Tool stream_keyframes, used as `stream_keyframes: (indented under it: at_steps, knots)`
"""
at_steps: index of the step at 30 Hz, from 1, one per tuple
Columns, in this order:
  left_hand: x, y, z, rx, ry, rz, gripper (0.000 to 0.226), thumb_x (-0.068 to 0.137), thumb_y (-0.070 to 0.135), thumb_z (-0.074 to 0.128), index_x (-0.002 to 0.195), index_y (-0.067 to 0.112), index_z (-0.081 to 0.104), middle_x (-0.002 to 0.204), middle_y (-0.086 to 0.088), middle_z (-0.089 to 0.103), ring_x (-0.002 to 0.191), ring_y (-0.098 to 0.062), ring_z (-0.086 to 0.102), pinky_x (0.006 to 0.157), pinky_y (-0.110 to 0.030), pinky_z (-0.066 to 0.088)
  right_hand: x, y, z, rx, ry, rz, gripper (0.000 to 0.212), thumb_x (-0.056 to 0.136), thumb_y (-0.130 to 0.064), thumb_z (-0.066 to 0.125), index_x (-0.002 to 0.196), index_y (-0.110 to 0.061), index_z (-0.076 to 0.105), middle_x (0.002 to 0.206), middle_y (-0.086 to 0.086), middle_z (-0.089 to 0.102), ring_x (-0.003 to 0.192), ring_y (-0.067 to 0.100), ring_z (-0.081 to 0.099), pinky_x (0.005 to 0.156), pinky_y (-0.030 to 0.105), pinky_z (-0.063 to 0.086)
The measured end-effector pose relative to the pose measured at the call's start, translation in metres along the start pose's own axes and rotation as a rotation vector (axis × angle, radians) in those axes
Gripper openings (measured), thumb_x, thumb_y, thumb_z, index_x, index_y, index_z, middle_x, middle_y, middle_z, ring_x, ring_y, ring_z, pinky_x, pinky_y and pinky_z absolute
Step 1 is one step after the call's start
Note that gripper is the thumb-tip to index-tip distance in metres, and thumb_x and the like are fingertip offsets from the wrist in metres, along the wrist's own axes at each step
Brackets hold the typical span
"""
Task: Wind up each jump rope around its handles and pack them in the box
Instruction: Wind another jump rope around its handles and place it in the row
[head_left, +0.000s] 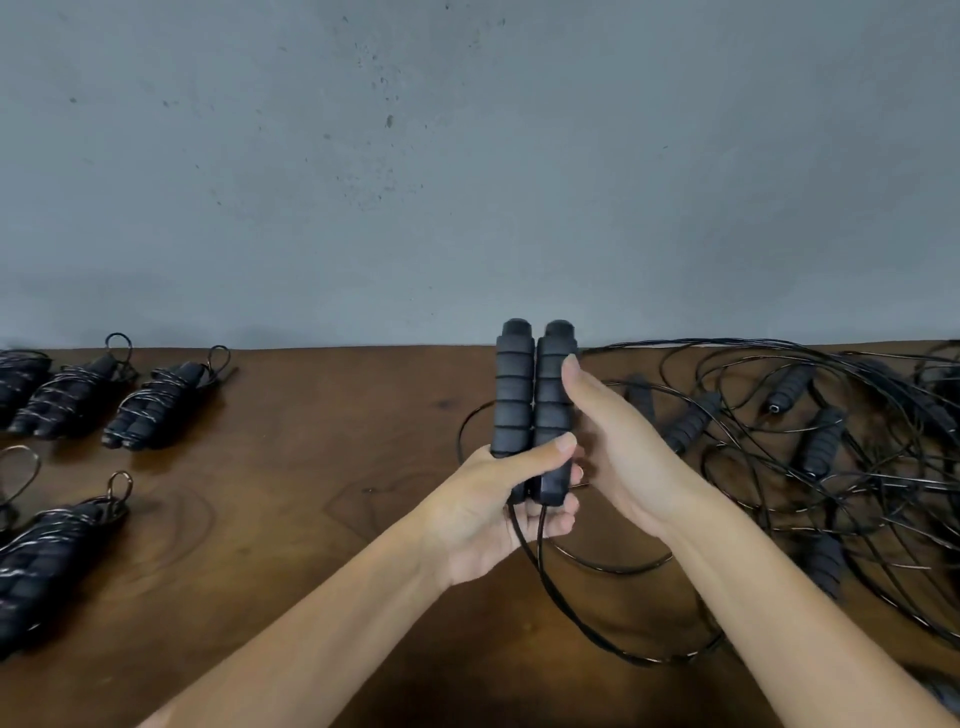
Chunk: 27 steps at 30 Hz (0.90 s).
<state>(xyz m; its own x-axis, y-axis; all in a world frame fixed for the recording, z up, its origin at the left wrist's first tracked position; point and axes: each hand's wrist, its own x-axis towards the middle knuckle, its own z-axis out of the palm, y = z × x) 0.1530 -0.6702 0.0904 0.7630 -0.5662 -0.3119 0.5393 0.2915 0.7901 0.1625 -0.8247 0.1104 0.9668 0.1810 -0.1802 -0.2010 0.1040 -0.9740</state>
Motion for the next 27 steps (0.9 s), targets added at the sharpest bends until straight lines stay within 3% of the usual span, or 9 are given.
stream_keyframes:
  at_steps: [2, 5, 9, 11, 13, 15, 17, 22, 27]
  knots:
    - [0.001, 0.005, -0.006, 0.007, 0.038, 0.051, 0.027, 0.092, 0.025, 0.074, 0.112, 0.007, 0.072, 0.092, -0.009, 0.069, 0.077, -0.022, 0.067, 0.078, -0.037, 0.064, -0.007, 0.017, 0.003, -0.011, -0.117, 0.054, 0.066, 0.091, -0.074, 0.051, 0.14, -0.03, 0.055, 0.133, 0.003, 0.067, 0.125, 0.023, 0.063, 0.111, 0.051, 0.046]
    - [0.001, 0.014, -0.015, 0.062, 0.101, 0.067, 0.026, 0.093, 0.028, 0.073, 0.11, 0.008, 0.07, 0.099, -0.01, 0.074, 0.084, -0.026, 0.071, 0.082, -0.041, 0.062, -0.017, 0.034, 0.012, -0.09, -0.253, 0.08, 0.044, 0.099, -0.055, 0.05, 0.134, -0.028, 0.055, 0.124, 0.003, 0.072, 0.111, 0.026, 0.071, 0.105, 0.047, 0.052]
    - [0.003, 0.022, -0.025, 0.019, 0.123, 0.065, 0.023, 0.094, 0.026, 0.073, 0.105, 0.008, 0.064, 0.087, -0.004, 0.063, 0.066, -0.017, 0.058, 0.059, -0.025, 0.055, -0.023, 0.045, 0.014, -0.376, -0.309, 0.007, 0.023, 0.102, -0.03, 0.06, 0.124, -0.02, 0.06, 0.098, -0.003, 0.078, 0.07, 0.018, 0.061, 0.093, 0.03, 0.055]
    - [0.005, 0.024, -0.029, -0.001, 0.1, 0.058, 0.024, 0.094, 0.025, 0.073, 0.106, 0.008, 0.061, 0.084, -0.003, 0.06, 0.064, -0.015, 0.052, 0.051, -0.02, 0.044, -0.027, 0.047, 0.013, -0.475, -0.289, -0.033, 0.02, 0.105, -0.028, 0.056, 0.109, -0.013, 0.068, 0.075, -0.011, 0.069, 0.06, 0.011, 0.049, 0.077, 0.033, 0.051]
    - [0.005, 0.024, -0.031, 0.015, 0.086, 0.052, 0.024, 0.093, 0.022, 0.072, 0.107, 0.006, 0.06, 0.083, -0.004, 0.059, 0.063, -0.014, 0.049, 0.048, -0.019, 0.035, -0.031, 0.046, 0.013, -0.596, -0.259, -0.083, 0.036, 0.105, -0.035, 0.052, 0.089, -0.007, 0.067, 0.067, -0.008, 0.058, 0.058, 0.012, 0.046, 0.071, 0.042, 0.049]
    - [0.005, 0.024, -0.032, 0.046, 0.082, 0.041, 0.024, 0.093, 0.019, 0.072, 0.108, 0.005, 0.06, 0.083, -0.005, 0.058, 0.063, -0.014, 0.048, 0.047, -0.019, 0.032, -0.034, 0.042, 0.012, -0.745, -0.234, -0.126, 0.044, 0.103, -0.046, 0.049, 0.075, -0.013, 0.057, 0.067, 0.002, 0.055, 0.06, 0.019, 0.051, 0.081, 0.048, 0.052]
    - [0.005, 0.025, -0.033, 0.07, 0.081, 0.035, 0.025, 0.092, 0.018, 0.073, 0.109, 0.005, 0.06, 0.082, -0.005, 0.058, 0.062, -0.014, 0.047, 0.047, -0.019, 0.03, -0.037, 0.037, 0.006, -0.861, -0.24, -0.147, 0.043, 0.102, -0.049, 0.048, 0.074, -0.017, 0.056, 0.065, -0.001, 0.053, 0.063, 0.017, 0.054, 0.083, 0.038, 0.052]
    - [0.0, 0.032, -0.042, 0.11, 0.111, -0.007, 0.018, 0.094, 0.014, 0.073, 0.104, 0.01, 0.06, 0.082, -0.005, 0.057, 0.06, -0.014, 0.045, 0.046, -0.018, 0.026, -0.041, 0.013, -0.02, -1.049, -0.257, -0.108, 0.03, 0.102, -0.045, 0.051, 0.087, -0.028, 0.07, 0.068, -0.013, 0.058, 0.061, 0.0, 0.051, 0.062, 0.017, 0.038]
    - [-0.004, 0.04, -0.051, 0.209, 0.093, -0.049, 0.018, 0.095, 0.013, 0.072, 0.106, 0.008, 0.058, 0.083, -0.004, 0.056, 0.06, -0.013, 0.045, 0.046, -0.017, 0.027, -0.039, -0.014, -0.045, -1.18, -0.202, -0.119, 0.021, 0.1, -0.046, 0.055, 0.082, -0.04, 0.065, 0.077, -0.015, 0.066, 0.073, 0.003, 0.061, 0.072, 0.024, 0.049]
